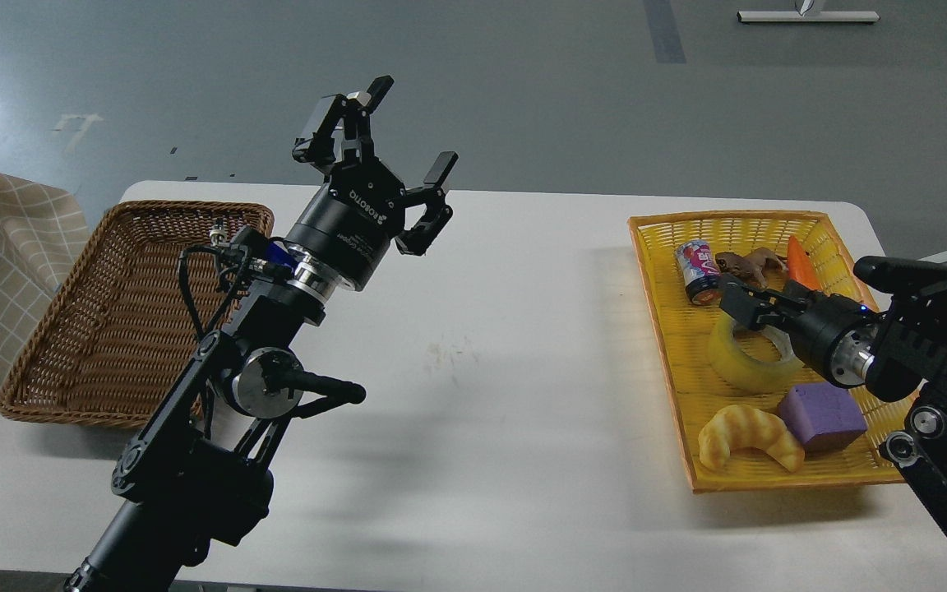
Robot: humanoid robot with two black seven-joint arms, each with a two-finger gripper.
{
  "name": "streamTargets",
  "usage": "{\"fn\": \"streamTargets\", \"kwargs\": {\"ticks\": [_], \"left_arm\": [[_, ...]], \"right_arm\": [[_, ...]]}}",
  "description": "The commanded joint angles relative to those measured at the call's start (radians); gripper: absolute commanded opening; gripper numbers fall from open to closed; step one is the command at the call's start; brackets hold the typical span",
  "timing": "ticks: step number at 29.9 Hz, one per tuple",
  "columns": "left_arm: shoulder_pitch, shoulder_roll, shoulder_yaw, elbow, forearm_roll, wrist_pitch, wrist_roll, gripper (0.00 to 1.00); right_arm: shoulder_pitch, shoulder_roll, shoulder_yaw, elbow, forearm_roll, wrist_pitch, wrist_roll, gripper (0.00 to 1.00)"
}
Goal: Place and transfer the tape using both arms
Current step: 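Reach the right gripper into the tray and grasp the tape roll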
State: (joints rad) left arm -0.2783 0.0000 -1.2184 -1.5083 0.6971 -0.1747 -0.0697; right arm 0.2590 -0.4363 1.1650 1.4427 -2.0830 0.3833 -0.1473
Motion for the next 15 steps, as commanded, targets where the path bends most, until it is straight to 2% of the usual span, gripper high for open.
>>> {"fn": "streamTargets", "kwargs": {"ticks": [1,5,15], "left_arm": [[-0.001,0.000,0.002,0.000,0.001,0.000,0.001,1.00],[0.001,0.000,0.008,0.000,0.001,0.004,0.001,1.00],[0.019,0.000,0.005,0.000,0.002,0.004,0.001,1.00]], "right_arm": [[0.000,0.001,-0.024,-0.007,0.001,0.000,0.000,0.84],[0.000,0.042,-0.033,-0.010,-0.008,0.002,0.000,0.84],[0.025,0.047,-0.051,-0.067,-0.020,0.002,0.000,0.84]]}}
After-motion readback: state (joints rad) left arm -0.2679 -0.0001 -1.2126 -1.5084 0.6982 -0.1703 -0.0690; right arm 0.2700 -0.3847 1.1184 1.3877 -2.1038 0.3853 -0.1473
